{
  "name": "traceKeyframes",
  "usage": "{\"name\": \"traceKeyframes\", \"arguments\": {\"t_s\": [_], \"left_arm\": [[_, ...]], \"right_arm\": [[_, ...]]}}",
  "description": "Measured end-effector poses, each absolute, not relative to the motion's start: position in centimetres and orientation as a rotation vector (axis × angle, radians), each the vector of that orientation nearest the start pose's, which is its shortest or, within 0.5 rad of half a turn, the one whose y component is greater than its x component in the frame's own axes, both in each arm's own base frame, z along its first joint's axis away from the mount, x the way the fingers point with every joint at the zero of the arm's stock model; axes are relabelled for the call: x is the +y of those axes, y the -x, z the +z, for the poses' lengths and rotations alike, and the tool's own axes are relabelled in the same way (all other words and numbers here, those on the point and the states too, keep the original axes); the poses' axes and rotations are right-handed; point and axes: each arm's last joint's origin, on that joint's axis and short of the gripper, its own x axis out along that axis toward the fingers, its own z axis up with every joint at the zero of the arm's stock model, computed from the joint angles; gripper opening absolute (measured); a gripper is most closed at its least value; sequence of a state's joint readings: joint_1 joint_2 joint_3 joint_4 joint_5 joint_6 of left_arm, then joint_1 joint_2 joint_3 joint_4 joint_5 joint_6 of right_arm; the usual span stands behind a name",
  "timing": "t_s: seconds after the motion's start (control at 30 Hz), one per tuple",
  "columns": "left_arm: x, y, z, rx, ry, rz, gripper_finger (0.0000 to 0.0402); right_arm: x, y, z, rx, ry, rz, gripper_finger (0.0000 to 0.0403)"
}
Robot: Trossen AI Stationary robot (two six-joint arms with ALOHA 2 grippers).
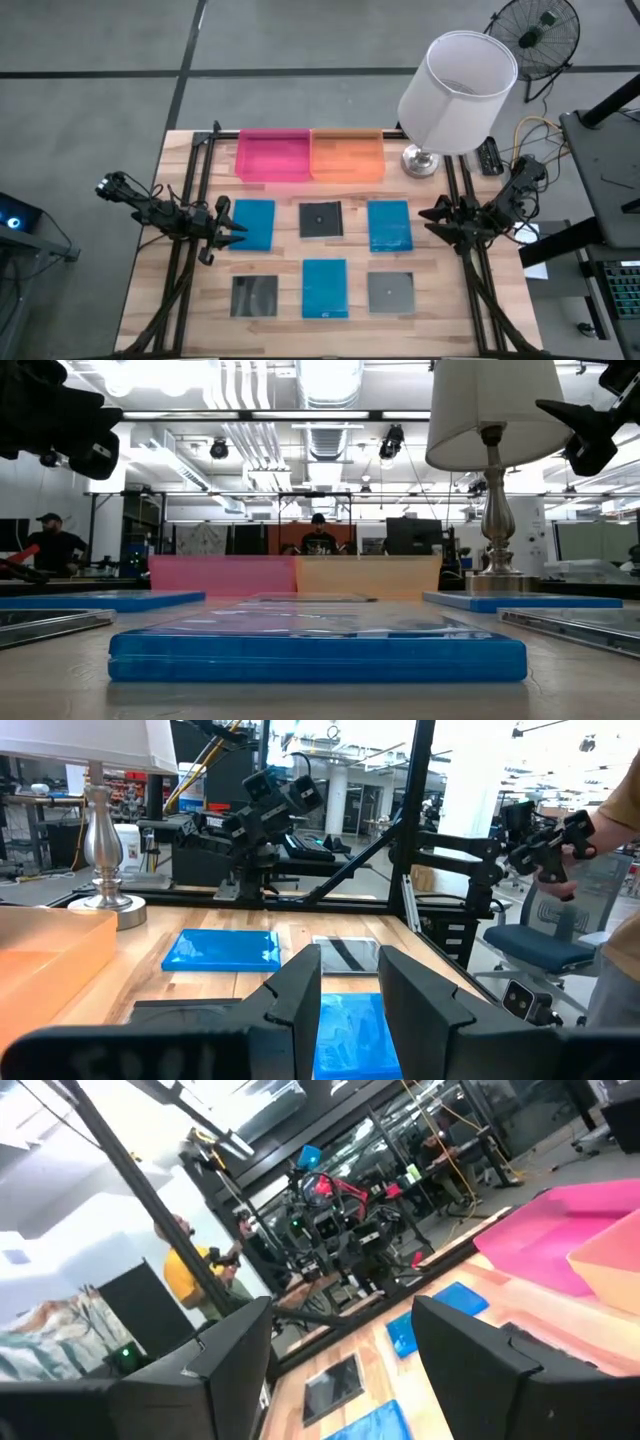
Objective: Pick & place jewel cases by type
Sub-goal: Put the bottom blue CD case into the orange bin
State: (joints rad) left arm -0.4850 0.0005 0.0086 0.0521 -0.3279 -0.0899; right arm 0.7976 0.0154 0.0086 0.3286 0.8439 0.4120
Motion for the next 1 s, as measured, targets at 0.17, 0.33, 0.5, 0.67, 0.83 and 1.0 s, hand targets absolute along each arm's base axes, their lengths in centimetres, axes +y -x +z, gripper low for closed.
{"name": "traceKeyframes", "arguments": {"t_s": [0.17, 0.33, 0.5, 0.67, 0.83, 1.0], "left_arm": [[-3.6, -8.9, 17.1, -0.048, 0.113, -0.160, 0.0087], [-3.6, -8.9, 17.1, -0.048, 0.114, -0.159, 0.0087], [-3.6, -8.9, 17.1, -0.048, 0.114, -0.159, 0.0087], [-3.6, -8.9, 17.1, -0.048, 0.114, -0.159, 0.0087], [-3.6, -8.9, 17.1, -0.049, 0.114, -0.159, 0.0087], [-3.6, -8.9, 17.1, -0.048, 0.114, -0.159, 0.0087]], "right_arm": [[4.5, -7.4, 19.4, -0.231, -0.686, 0.003, 0.0235], [4.3, -7.2, 20.4, -0.255, -0.715, -0.004, 0.0235], [3.8, -6.7, 25.3, -0.309, -0.563, -0.022, 0.0235], [4.0, -7.0, 31.4, -0.330, -0.355, -0.060, 0.0235], [5.3, -8.2, 36.9, -0.336, -0.233, -0.083, 0.0235], [6.6, -9.5, 41.0, -0.250, -0.117, -0.079, 0.0235]]}}
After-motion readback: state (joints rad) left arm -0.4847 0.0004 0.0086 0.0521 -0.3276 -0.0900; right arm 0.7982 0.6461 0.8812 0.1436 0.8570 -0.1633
